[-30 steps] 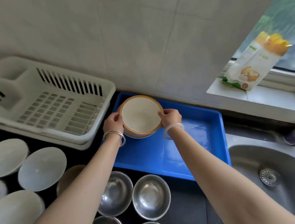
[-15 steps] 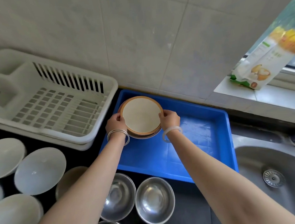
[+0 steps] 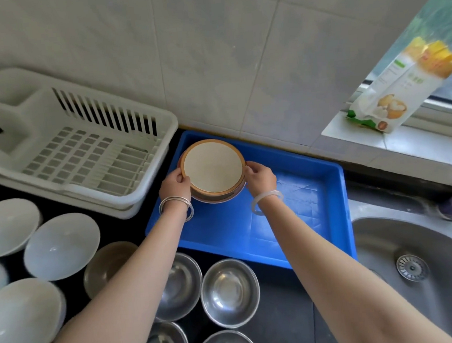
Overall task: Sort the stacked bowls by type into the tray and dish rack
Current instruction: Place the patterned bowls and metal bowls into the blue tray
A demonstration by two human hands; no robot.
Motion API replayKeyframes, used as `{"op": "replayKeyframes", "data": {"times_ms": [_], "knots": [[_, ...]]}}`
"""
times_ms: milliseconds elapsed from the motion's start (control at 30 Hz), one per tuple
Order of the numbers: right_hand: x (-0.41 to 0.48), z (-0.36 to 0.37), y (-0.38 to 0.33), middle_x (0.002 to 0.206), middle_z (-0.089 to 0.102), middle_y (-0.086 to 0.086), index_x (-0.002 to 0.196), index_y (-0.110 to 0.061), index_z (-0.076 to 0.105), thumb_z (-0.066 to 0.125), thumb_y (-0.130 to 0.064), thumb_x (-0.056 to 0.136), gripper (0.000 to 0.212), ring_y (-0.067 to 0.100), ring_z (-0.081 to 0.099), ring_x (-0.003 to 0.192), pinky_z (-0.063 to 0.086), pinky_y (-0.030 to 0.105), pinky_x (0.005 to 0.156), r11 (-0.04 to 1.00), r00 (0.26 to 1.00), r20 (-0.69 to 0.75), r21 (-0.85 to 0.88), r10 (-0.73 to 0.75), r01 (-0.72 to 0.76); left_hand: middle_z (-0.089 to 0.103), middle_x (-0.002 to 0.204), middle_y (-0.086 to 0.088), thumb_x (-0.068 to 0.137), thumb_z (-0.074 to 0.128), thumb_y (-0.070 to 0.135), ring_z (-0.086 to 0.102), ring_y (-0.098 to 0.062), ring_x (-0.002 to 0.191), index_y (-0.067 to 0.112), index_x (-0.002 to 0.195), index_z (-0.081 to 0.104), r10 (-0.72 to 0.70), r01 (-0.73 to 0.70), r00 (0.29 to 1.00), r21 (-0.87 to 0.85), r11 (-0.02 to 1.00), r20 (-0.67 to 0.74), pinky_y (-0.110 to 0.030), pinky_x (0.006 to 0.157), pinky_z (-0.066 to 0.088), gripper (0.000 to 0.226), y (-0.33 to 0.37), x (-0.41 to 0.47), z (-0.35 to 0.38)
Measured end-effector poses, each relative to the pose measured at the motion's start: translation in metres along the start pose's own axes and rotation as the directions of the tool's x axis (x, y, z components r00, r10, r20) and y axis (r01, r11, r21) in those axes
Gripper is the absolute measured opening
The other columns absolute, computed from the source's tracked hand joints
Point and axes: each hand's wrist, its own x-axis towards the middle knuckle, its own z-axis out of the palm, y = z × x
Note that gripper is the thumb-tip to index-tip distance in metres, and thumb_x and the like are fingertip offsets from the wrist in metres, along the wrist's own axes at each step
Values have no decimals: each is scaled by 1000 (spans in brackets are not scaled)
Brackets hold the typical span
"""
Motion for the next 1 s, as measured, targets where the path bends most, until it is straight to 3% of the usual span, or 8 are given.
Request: {"op": "replayKeyframes", "data": {"times_ms": [167, 267, 400, 600, 700, 767, 900, 1000], "knots": [[-33, -29, 17, 97, 71, 5, 110, -16, 64, 42, -19, 92, 29, 24, 68, 85, 57, 44, 78, 999, 998, -47, 21, -48, 49, 69, 112, -8, 88, 55, 17, 64, -26, 102, 14, 116, 61, -16, 16, 1000, -3, 1000, -1, -43, 94, 51, 30, -19, -55, -20], [-67, -42, 38, 86, 71, 6, 97, -17, 66, 45, -17, 91, 22, 20, 67, 77, 55, 41, 75, 996, 999, 20, 75, -47, 45, 70, 97, -10, 84, 60, 16, 66, -28, 92, 15, 104, 64, -49, 52, 998, -53, 997, 46, -43, 92, 52, 20, -43, -102, -32], [-120, -52, 80, 80, 70, 2, 90, -20, 67, 48, -16, 90, 19, 22, 67, 82, 54, 38, 78, 1000, 988, 154, 12, 5, -7, 71, 98, -17, 81, 65, 9, 65, -32, 92, 9, 99, 66, -123, 116, 982, 54, 992, 144, -39, 90, 49, 18, -83, -164, -45], [-176, -57, 142, 103, 70, 1, 108, -19, 66, 53, -22, 88, 24, 14, 58, 83, 40, 23, 73, 972, 980, 180, -231, 90, -46, 68, 109, -15, 79, 65, 0, 64, -23, 102, 5, 109, 64, -213, 148, 940, 244, 958, 266, -31, 92, 47, 31, -121, -219, -52], [-181, -49, 150, 104, 69, 3, 115, -17, 63, 56, -26, 88, 29, 19, 64, 82, 54, 32, 75, 973, 948, 256, -179, 189, -146, 69, 110, -12, 79, 62, -3, 64, -20, 104, 4, 107, 66, -174, 59, 938, 356, 932, 301, -20, 88, 44, 29, -127, -224, -50], [-179, -42, 150, 97, 70, 5, 116, -15, 63, 58, -25, 88, 30, 18, 67, 74, 58, 28, 65, 968, 923, 294, -92, 249, -232, 70, 108, -8, 80, 59, -5, 64, -17, 101, 7, 105, 68, -163, 28, 940, 407, 913, 301, -20, 86, 46, 29, -129, -223, -47], [-173, -34, 145, 84, 69, 7, 92, -10, 70, 59, -12, 88, 12, 15, 68, 69, 58, 22, 59, 951, 901, 313, -22, 300, -309, 72, 100, -2, 81, 54, -6, 64, -12, 91, 15, 96, 70, -178, 20, 945, 493, 870, 275, -20, 77, 44, 30, -131, -221, -45], [-176, -39, 138, 77, 68, 9, 69, -10, 69, 55, -1, 84, 22, 14, 67, 64, 58, 23, 60, 950, 913, 275, -7, 301, -311, 74, 95, 0, 80, 59, 0, 65, -13, 89, 18, 92, 71, -171, 8, 948, 515, 857, 269, -21, 76, 46, 25, -132, -220, -46]]}}
